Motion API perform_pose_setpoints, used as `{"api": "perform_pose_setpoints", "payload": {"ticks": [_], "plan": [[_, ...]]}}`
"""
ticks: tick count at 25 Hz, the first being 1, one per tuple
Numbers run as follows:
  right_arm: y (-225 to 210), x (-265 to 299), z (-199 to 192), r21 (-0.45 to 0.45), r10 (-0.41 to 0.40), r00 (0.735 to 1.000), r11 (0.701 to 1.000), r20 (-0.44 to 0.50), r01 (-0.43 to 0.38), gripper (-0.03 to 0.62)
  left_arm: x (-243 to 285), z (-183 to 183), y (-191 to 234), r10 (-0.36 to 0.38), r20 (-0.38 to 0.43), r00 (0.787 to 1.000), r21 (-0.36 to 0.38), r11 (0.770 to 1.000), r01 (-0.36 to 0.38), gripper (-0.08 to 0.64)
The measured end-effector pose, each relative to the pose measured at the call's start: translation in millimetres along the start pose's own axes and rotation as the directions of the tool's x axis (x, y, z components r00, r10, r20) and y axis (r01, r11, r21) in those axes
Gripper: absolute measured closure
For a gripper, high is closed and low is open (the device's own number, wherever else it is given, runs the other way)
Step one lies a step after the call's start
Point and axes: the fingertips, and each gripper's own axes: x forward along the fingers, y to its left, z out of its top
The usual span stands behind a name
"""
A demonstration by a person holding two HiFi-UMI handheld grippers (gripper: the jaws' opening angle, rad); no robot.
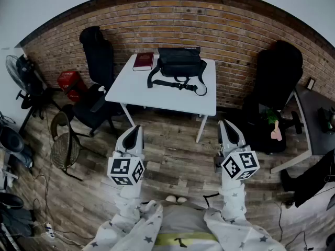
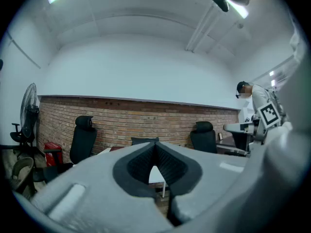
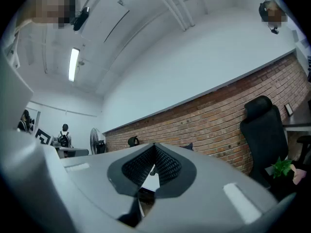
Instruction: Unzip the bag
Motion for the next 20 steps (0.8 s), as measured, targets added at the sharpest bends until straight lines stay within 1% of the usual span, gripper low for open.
{"api": "perform_pose_setpoints", "payload": {"ticks": [4, 9, 12, 20], "plan": [[-4, -3, -1, -0.001, -0.007, 1.0, 1.0, -0.002, 0.007, 0.597, 0, -1, -3, -0.002, -0.002, 1.0, -0.003, 1.0, 0.002, 0.563], [-7, -7, -5, 0.015, 0.016, 1.0, 1.0, -0.004, -0.016, 0.596, -2, -6, -11, -0.006, -0.017, 1.0, -0.004, 1.0, 0.006, 0.563], [-10, -8, -5, 0.026, 0.017, 1.0, 1.0, -0.003, -0.017, 0.595, -5, -8, -17, -0.007, -0.028, 1.0, -0.002, 1.0, 0.007, 0.563], [-7, -7, -20, 0.053, 0.042, 0.999, 0.998, -0.013, -0.042, 0.595, -24, -29, -18, 0.028, -0.061, 0.998, -0.02, 0.999, -0.03, 0.563]]}}
